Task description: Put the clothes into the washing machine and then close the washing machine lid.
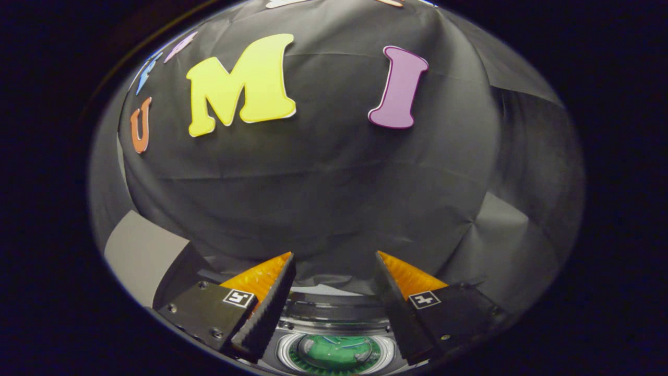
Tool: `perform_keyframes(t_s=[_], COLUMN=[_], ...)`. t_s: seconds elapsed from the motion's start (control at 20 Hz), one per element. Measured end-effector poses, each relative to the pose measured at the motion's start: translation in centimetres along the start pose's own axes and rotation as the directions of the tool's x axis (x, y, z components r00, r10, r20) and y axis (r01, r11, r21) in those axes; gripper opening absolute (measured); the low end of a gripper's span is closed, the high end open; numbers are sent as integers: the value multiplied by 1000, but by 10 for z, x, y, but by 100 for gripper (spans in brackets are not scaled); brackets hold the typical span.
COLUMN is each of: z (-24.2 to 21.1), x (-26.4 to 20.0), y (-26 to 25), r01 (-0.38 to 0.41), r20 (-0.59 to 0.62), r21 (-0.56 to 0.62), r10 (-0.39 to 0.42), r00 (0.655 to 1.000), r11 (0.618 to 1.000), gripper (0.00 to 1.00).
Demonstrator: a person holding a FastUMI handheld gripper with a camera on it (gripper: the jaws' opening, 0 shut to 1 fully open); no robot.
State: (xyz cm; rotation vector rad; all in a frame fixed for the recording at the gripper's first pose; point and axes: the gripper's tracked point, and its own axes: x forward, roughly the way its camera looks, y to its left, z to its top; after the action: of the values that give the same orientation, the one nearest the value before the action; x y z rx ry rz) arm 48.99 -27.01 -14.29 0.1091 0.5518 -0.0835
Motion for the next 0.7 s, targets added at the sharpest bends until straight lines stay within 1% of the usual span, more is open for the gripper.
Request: perform_keyframes(t_s=[0.2,0.35,0.45,0.7], z=[-16,-20,-20,-25], x=[15,14,10,3], y=[-5,-5,-3,-4], r01=[19,25,24,28], r20=[-45,-3,17,66], r21=[52,49,55,57], r10=[-17,-24,-25,-31], r00=[999,1000,1000,997], r11=[998,999,998,998], gripper=[93,93,96,97])
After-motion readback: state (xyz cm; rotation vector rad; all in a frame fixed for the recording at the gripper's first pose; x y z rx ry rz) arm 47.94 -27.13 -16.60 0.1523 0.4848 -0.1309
